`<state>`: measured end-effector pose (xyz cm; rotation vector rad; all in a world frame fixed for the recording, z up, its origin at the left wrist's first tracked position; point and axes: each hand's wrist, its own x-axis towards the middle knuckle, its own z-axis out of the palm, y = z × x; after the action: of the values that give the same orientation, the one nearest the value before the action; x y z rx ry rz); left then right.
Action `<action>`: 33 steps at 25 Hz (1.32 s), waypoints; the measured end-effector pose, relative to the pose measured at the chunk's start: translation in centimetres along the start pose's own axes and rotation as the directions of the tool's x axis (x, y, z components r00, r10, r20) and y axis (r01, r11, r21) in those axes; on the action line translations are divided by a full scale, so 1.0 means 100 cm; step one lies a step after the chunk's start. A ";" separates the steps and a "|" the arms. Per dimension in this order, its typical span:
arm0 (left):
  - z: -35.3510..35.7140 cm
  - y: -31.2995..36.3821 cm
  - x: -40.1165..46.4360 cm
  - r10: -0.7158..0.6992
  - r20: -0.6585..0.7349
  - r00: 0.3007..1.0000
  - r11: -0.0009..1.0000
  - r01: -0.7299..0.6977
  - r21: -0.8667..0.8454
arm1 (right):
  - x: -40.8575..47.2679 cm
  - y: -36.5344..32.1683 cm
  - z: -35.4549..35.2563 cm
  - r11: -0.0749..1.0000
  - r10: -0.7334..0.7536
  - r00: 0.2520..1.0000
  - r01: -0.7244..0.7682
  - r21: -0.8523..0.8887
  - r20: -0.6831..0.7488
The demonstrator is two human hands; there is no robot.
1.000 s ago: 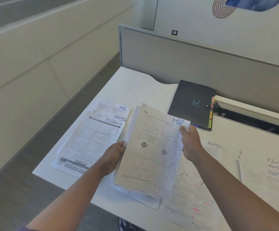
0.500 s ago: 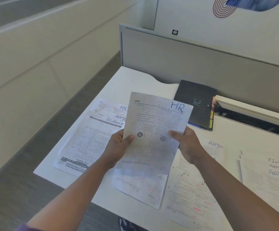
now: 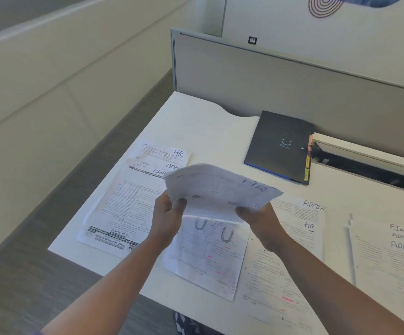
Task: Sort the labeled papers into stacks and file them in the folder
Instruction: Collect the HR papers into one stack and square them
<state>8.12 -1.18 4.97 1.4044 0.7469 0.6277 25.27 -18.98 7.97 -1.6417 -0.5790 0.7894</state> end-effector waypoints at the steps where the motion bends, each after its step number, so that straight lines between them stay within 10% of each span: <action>1: 0.000 0.002 0.001 -0.007 0.005 1.000 1.000 0.007 -0.004 | 0.001 -0.001 0.002 1.000 -0.002 1.000 0.002 -0.006 0.010; 10: -0.023 0.020 0.014 0.015 0.074 0.997 0.992 -0.024 0.126 | 0.025 -0.015 0.019 0.992 0.121 0.993 -0.121 0.039 0.004; 18: -0.110 0.004 0.057 -0.266 -0.158 0.951 0.917 0.301 0.261 | 0.064 -0.005 0.078 0.957 0.289 0.930 -0.281 -0.068 0.229; 33: -0.189 -0.027 0.106 -0.519 -0.143 0.843 0.727 0.523 0.445 | 0.207 0.002 0.131 0.892 0.449 0.893 -0.450 -0.033 -0.035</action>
<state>-0.01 18.72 1.08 1.5245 1.3077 -0.0076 28.79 4.66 2.44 -1.8496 -0.1896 1.0945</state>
